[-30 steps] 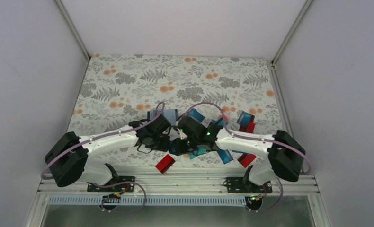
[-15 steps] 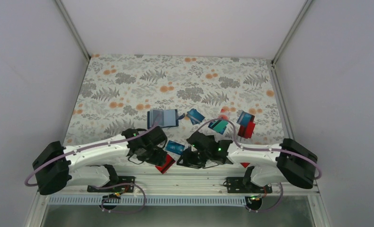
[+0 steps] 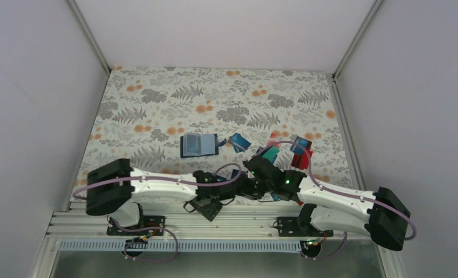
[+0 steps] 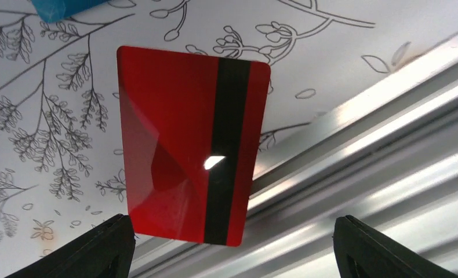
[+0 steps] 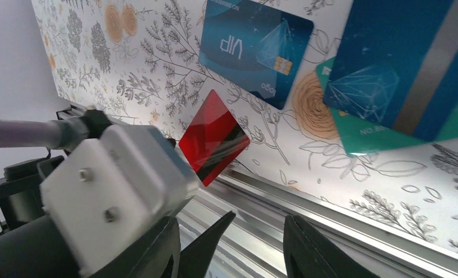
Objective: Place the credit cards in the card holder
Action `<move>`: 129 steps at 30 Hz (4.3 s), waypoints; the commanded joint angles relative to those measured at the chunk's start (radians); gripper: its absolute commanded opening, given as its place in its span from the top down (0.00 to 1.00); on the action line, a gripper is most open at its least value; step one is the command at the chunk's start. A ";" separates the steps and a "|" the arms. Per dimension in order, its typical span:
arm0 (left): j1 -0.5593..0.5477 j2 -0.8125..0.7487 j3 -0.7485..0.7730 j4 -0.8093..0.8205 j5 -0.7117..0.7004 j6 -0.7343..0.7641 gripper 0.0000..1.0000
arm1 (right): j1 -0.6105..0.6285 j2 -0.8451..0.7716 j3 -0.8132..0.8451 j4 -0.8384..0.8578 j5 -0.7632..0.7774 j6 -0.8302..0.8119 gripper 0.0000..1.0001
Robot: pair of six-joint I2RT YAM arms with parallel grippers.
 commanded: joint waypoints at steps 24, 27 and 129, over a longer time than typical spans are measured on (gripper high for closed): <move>-0.157 0.341 0.166 -0.183 -0.305 -0.145 0.29 | -0.032 -0.362 -0.188 -0.125 0.021 0.096 0.54; -0.175 0.373 0.158 -0.170 -0.295 -0.160 0.30 | -0.032 -0.363 -0.188 -0.129 0.021 0.095 0.54; 1.075 0.165 -0.007 0.552 0.717 0.312 0.98 | -0.526 1.064 0.813 -0.225 -0.409 -0.670 0.90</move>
